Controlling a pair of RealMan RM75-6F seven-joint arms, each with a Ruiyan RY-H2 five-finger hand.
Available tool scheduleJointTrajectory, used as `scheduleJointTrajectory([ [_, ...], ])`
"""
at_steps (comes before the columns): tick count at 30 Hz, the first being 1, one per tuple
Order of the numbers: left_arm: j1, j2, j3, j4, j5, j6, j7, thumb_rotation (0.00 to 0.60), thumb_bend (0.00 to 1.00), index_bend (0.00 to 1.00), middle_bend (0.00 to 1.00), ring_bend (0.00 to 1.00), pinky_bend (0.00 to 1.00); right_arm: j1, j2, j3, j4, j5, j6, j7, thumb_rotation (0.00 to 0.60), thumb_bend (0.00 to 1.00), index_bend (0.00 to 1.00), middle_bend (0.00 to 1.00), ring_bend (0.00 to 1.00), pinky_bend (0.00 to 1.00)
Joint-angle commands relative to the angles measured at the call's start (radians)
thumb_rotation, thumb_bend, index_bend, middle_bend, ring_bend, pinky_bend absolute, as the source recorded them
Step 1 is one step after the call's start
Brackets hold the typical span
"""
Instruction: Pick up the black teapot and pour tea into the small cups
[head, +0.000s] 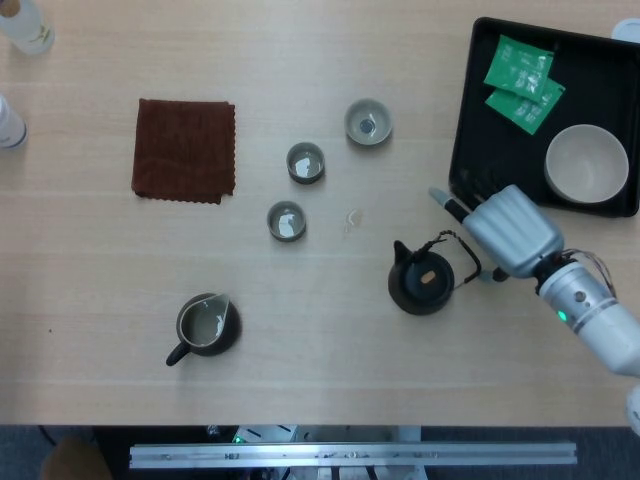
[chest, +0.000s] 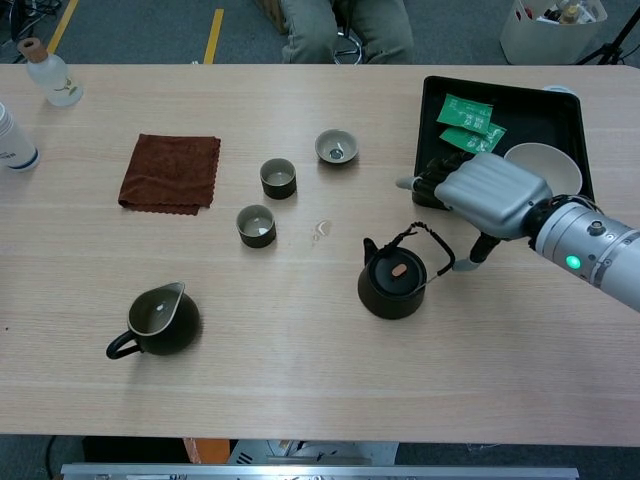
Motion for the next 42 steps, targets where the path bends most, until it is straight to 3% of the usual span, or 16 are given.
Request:
scheduleJointTrajectory([
  [1,0.002,0.001,-0.001,0.001,-0.003,0.002,-0.002,0.6,0.3,0.16,0.11,0.11,0.13,0.026,-0.024,0.022,0.028,0.029,-0.012,-0.006,0.463,0.0,0.05,0.18,0.09,0.16],
  [17,0.004,0.002,-0.011,0.014,-0.026,-0.002,-0.006,0.599,0.3,0.16,0.11,0.11,0.13,0.134,-0.126,0.101,0.157,0.119,-0.025,0.013,0.462,0.0,0.06,0.18,0.09,0.16],
  [23,0.0,-0.003,-0.012,0.021,-0.032,-0.015,-0.006,0.599,0.3,0.16,0.11,0.11,0.13,0.125,-0.066,0.084,0.101,0.144,-0.022,0.046,0.479,0.0,0.05,0.2,0.09,0.16],
  [27,-0.005,-0.008,-0.012,0.02,-0.028,-0.022,-0.004,0.6,0.3,0.16,0.11,0.11,0.13,0.111,-0.003,0.08,0.027,0.161,-0.05,0.133,0.519,0.0,0.06,0.24,0.1,0.16],
  [37,0.0,-0.004,-0.009,0.004,-0.013,-0.006,0.003,0.6,0.3,0.16,0.11,0.11,0.13,0.127,0.069,0.079,-0.036,0.185,-0.147,0.303,0.568,0.0,0.28,0.4,0.25,0.16],
  [42,0.008,0.004,-0.007,-0.002,-0.007,0.008,0.0,0.6,0.3,0.16,0.11,0.11,0.13,0.142,0.064,0.076,-0.04,0.19,-0.152,0.334,0.569,0.0,0.31,0.42,0.27,0.16],
])
